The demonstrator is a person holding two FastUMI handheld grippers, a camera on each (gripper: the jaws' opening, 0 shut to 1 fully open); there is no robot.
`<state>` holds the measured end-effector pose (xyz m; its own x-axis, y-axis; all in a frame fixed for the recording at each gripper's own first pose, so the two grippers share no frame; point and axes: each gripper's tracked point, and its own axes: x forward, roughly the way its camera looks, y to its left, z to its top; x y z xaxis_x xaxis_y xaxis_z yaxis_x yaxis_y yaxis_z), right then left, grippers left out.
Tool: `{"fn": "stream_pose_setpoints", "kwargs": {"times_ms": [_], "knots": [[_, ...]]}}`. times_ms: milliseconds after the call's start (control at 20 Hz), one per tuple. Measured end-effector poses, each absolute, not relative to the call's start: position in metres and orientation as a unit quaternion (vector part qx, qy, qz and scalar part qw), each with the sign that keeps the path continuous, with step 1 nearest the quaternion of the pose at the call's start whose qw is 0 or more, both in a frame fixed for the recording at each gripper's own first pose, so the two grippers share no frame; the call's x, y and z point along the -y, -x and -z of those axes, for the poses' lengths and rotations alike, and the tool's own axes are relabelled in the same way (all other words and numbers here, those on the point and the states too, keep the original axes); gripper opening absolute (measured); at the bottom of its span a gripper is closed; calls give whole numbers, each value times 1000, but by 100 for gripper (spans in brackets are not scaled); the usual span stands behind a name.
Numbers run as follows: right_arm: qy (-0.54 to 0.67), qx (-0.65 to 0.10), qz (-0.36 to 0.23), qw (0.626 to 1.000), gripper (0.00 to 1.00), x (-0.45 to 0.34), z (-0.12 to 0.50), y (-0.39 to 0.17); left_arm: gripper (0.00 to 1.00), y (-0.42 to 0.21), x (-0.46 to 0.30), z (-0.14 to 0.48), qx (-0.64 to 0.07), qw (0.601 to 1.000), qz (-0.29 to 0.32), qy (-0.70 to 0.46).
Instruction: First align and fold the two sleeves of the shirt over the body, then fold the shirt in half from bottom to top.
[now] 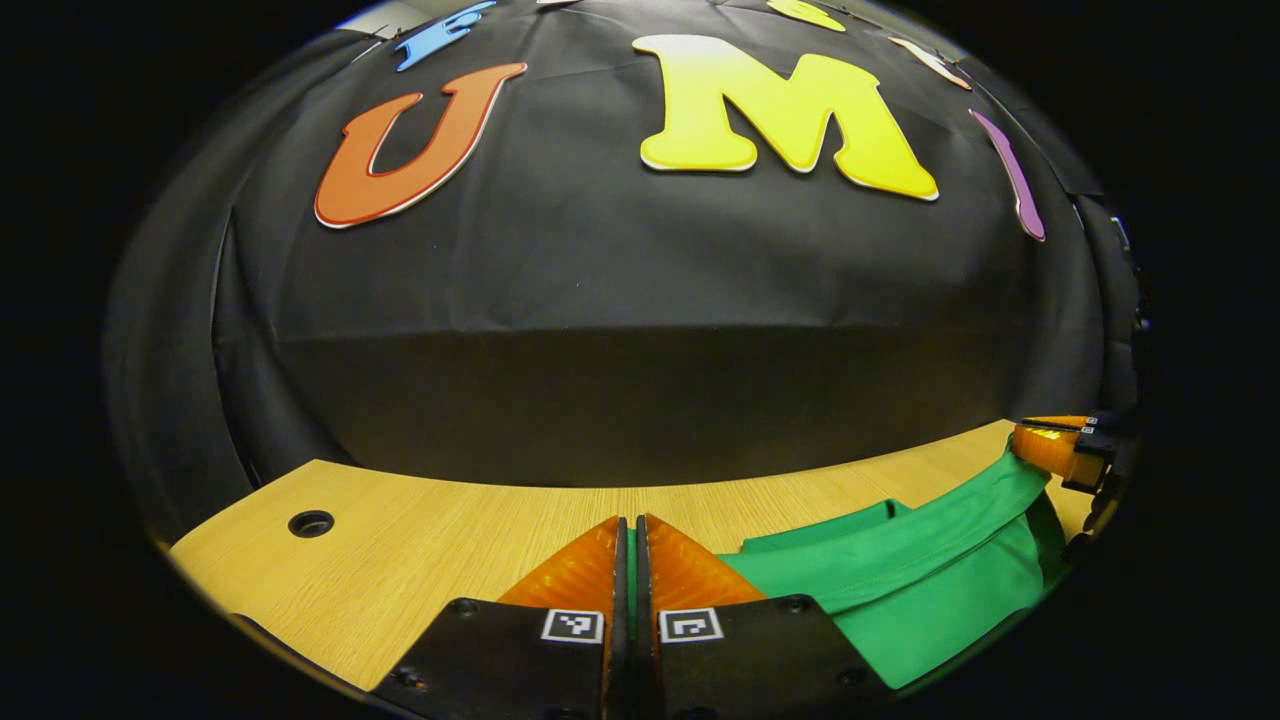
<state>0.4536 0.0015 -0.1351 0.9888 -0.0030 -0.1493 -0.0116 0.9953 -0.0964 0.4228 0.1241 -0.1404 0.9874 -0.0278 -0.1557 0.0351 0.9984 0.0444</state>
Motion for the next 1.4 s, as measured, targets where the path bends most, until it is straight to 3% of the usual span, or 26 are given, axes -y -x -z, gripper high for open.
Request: {"fn": "stream_pose_setpoints", "kwargs": {"times_ms": [100, 150, 200, 250, 400, 500, 900, 1350, 1400], "knots": [[34, -78, -8, 996, 5, -4, 138, -452, 11, -423, -129, 143, -76, 997, 12, -20], [30, -74, -14, 997, 33, -6, 135, -451, 12, -423, -130, 144, -76, 997, 11, -20], [32, -70, -19, 997, 61, -8, 135, -450, 22, -423, -131, 147, -79, 997, 8, -22], [45, -67, -21, 996, 89, -9, 134, -447, 41, -422, -130, 152, -85, 996, 9, -24], [80, -53, -30, 995, 94, -15, 122, -439, 100, -410, -140, 154, -95, 995, -15, -22], [78, -36, -34, 996, 98, -20, 106, -432, 100, -401, -140, 140, -80, 997, -15, -13], [89, -11, -10, 996, 95, -31, 31, -378, 100, -343, -134, 82, -63, 998, -26, -10], [77, 19, -16, 997, 97, -27, -48, -222, 100, -209, -96, 4, -33, 999, -7, -17], [82, 29, -15, 996, 93, -26, -55, -201, 100, -190, -92, -1, -34, 999, -8, -18]]}}
